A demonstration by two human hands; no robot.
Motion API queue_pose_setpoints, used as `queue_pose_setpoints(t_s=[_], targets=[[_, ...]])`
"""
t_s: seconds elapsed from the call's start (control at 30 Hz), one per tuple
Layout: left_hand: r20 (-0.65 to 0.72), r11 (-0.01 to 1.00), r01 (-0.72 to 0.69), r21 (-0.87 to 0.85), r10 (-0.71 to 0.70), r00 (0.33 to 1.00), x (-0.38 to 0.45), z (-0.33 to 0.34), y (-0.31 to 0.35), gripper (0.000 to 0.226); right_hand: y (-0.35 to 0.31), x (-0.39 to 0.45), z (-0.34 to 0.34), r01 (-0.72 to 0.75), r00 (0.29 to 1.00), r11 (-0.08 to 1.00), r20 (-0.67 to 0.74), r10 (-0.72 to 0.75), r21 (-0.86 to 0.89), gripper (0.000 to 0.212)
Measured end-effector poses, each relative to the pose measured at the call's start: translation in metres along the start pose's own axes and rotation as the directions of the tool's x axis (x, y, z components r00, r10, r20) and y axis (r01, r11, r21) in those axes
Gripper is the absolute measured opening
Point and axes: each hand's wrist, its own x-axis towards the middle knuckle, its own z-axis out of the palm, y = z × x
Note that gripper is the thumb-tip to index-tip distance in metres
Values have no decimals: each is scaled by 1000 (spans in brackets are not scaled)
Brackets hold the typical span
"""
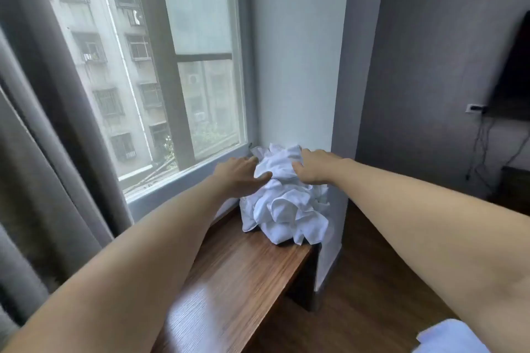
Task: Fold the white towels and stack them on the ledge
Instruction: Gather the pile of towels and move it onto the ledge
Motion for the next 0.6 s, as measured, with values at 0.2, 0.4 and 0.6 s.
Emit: queue_pose_setpoints(t_s=[0.2,0.4,0.6], targets=[[93,999,35,18,-36,995,75,32,27,63,54,65,14,29,998,1000,58,-29,2,56],[98,993,115,3,-115,989,141,54,21,75,138,137,30,-37,990,999,138,38,-10,49],[152,983,169,-70,-157,976,197,91,19,73,179,196,65,-29,977,999,212,24,18,51]])
